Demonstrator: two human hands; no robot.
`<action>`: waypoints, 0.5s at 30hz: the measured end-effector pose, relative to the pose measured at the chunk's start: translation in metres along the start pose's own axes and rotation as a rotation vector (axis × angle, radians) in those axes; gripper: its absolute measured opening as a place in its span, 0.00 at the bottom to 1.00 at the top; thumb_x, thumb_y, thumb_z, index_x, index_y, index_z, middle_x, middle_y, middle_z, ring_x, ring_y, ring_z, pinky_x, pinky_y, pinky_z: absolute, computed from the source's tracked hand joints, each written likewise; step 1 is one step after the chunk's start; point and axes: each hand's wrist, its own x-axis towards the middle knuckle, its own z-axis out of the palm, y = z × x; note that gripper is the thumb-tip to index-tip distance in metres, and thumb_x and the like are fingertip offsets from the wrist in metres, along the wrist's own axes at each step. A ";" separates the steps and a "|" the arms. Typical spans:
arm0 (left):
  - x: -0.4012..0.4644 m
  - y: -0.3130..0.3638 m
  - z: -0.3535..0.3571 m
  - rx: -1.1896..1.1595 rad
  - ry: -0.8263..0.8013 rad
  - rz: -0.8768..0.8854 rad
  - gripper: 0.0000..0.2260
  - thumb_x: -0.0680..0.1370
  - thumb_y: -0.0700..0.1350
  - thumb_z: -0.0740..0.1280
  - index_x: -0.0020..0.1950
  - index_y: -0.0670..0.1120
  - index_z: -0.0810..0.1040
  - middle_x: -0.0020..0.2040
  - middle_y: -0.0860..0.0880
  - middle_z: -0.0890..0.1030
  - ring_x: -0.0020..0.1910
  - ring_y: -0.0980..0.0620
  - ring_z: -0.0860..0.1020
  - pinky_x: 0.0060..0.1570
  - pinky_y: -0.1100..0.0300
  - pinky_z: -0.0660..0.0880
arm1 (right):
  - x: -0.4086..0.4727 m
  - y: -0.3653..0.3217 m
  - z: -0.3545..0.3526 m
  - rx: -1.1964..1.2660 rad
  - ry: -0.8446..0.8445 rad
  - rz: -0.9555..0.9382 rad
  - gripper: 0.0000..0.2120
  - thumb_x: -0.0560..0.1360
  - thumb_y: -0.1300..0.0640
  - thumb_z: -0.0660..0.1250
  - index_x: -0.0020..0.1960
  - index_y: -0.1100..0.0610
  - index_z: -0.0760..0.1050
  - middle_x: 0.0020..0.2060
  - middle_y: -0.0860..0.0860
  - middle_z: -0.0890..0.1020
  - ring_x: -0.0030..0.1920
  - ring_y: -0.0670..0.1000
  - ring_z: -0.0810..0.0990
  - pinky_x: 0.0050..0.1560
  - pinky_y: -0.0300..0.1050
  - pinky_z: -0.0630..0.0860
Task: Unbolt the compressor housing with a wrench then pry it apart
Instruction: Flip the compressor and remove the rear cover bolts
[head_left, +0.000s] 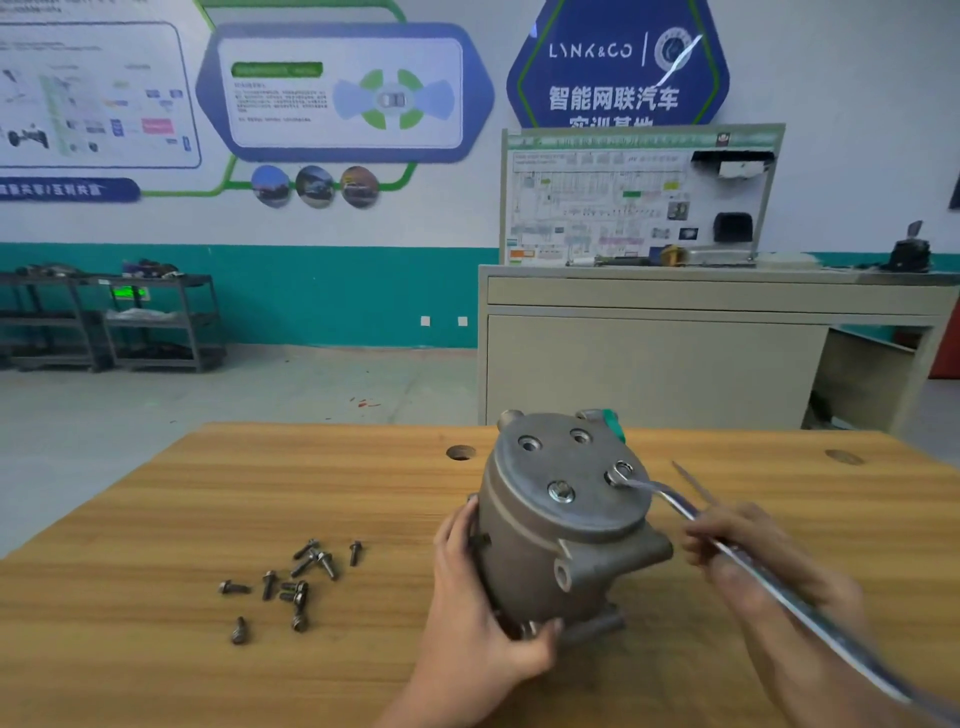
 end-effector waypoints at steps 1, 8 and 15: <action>0.001 0.001 0.001 -0.001 0.007 0.009 0.50 0.60 0.61 0.75 0.74 0.60 0.47 0.72 0.50 0.57 0.73 0.49 0.61 0.69 0.43 0.64 | 0.005 0.005 -0.001 0.242 0.099 0.195 0.19 0.75 0.66 0.63 0.29 0.56 0.82 0.26 0.49 0.77 0.24 0.43 0.75 0.24 0.31 0.67; 0.007 0.004 0.005 0.042 0.044 0.074 0.51 0.58 0.60 0.73 0.74 0.61 0.48 0.71 0.52 0.58 0.73 0.52 0.60 0.69 0.61 0.62 | 0.110 -0.004 -0.009 0.138 0.054 0.611 0.09 0.76 0.60 0.65 0.47 0.67 0.76 0.17 0.47 0.65 0.15 0.41 0.59 0.14 0.29 0.53; 0.005 0.004 0.004 0.091 0.049 0.080 0.50 0.59 0.61 0.73 0.74 0.61 0.47 0.71 0.51 0.57 0.73 0.55 0.59 0.69 0.64 0.60 | 0.107 -0.046 0.081 -0.901 -0.342 0.057 0.11 0.66 0.42 0.71 0.34 0.49 0.79 0.22 0.45 0.76 0.23 0.42 0.73 0.26 0.40 0.68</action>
